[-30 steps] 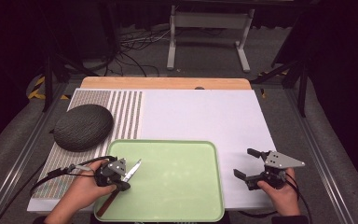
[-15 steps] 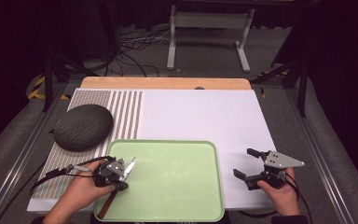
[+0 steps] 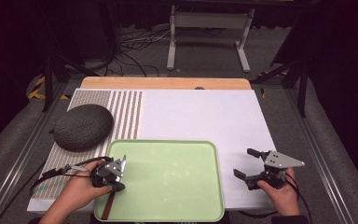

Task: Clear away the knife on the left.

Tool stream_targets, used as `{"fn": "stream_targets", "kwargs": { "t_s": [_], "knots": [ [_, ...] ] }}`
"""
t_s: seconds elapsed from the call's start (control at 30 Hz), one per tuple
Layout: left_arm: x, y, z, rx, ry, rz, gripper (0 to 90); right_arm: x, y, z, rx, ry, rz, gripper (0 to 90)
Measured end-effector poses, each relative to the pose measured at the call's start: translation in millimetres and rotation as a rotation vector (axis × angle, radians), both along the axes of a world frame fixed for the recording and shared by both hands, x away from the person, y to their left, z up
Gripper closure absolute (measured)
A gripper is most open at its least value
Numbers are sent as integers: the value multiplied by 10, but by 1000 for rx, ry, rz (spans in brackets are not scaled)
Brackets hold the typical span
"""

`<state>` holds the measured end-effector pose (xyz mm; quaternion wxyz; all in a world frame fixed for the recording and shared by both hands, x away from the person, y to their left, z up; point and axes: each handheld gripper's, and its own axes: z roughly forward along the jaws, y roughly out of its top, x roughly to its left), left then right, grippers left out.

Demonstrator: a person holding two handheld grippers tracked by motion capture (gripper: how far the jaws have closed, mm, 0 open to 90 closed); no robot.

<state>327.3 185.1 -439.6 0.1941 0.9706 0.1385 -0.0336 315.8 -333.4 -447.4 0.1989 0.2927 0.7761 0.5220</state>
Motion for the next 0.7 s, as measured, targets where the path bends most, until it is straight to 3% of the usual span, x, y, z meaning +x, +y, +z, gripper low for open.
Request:
{"fn": "stream_targets", "kwargs": {
  "t_s": [0.5, 0.6, 0.7],
  "knots": [
    [-11, 62, 4, 11, 15, 14, 899, -1, 5, -12, -8, 5, 0, 32],
    [1, 115, -17, -21, 34, 35, 899, -1, 7, -13, -8, 5, 1, 32],
    [1, 150, -15, -18, 35, 41, 900, 0, 5, -14, -7, 5, 1, 32]
  ]
}}
